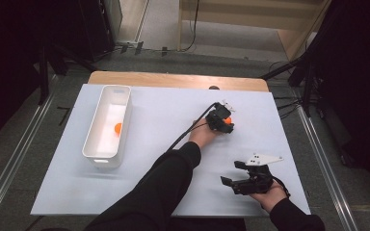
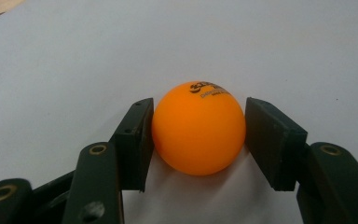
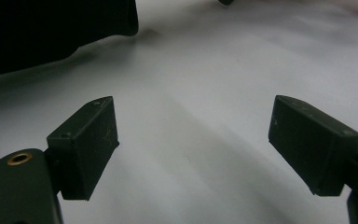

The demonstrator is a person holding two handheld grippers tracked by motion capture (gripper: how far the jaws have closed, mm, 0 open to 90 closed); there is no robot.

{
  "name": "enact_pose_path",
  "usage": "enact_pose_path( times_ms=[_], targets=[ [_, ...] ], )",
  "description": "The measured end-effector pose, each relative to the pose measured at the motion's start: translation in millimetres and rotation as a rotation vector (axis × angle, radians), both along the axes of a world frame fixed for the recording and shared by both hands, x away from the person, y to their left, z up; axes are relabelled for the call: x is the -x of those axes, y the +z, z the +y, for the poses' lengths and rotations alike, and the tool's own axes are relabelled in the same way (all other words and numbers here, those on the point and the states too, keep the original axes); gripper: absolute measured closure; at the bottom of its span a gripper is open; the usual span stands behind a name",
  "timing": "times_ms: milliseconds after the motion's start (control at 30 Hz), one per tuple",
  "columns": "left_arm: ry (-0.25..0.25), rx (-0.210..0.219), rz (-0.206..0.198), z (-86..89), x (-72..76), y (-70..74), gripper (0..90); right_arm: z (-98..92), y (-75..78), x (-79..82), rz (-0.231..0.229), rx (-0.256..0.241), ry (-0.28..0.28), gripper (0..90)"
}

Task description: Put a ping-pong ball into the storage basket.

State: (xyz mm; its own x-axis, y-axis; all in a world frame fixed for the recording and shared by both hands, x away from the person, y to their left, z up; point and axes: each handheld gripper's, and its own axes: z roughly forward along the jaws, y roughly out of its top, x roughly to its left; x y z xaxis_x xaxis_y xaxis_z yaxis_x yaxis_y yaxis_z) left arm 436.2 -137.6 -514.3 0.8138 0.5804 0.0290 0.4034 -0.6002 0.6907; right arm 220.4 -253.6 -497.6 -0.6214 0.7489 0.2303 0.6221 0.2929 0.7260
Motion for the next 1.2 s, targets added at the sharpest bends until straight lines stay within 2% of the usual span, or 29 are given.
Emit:
enact_pose_path(
  times_ms=[67, 300, 400, 700, 867, 967, 1200],
  targets=[
    [0.007, 0.006, 0.008, 0.7, -0.7, 0.4, 50.6, 0.0, 0.0, 0.0, -0.001, 0.001, 0.001, 14.3],
    [0.009, -0.001, 0.008, 1.6, -1.7, 1.7, 51.1, 1.7, -1.0, -2.1, 0.006, -0.001, 0.012, 14.3],
    [0.011, 0.026, 0.030, 4.0, -3.1, 3.1, 51.1, 1.5, -0.5, -1.4, 0.002, -0.007, 0.007, 14.3],
    [-0.014, 0.063, 0.053, 11.2, -0.9, 19.4, 51.2, 0.3, -0.2, -0.9, 0.001, -0.002, 0.009, 14.3],
    [-0.020, 0.091, 0.085, 18.7, 0.2, 29.5, 51.2, 0.3, 0.0, -0.4, -0.002, -0.006, 0.004, 14.3],
    [-0.036, 0.079, 0.087, 22.6, 2.0, 35.0, 51.3, 0.4, 0.1, -0.4, -0.004, -0.011, 0.006, 14.3],
    [-0.060, 0.090, 0.105, 31.8, 7.9, 46.4, 51.3, -0.8, 0.2, -1.2, -0.008, -0.019, 0.002, 14.3]
  ],
)
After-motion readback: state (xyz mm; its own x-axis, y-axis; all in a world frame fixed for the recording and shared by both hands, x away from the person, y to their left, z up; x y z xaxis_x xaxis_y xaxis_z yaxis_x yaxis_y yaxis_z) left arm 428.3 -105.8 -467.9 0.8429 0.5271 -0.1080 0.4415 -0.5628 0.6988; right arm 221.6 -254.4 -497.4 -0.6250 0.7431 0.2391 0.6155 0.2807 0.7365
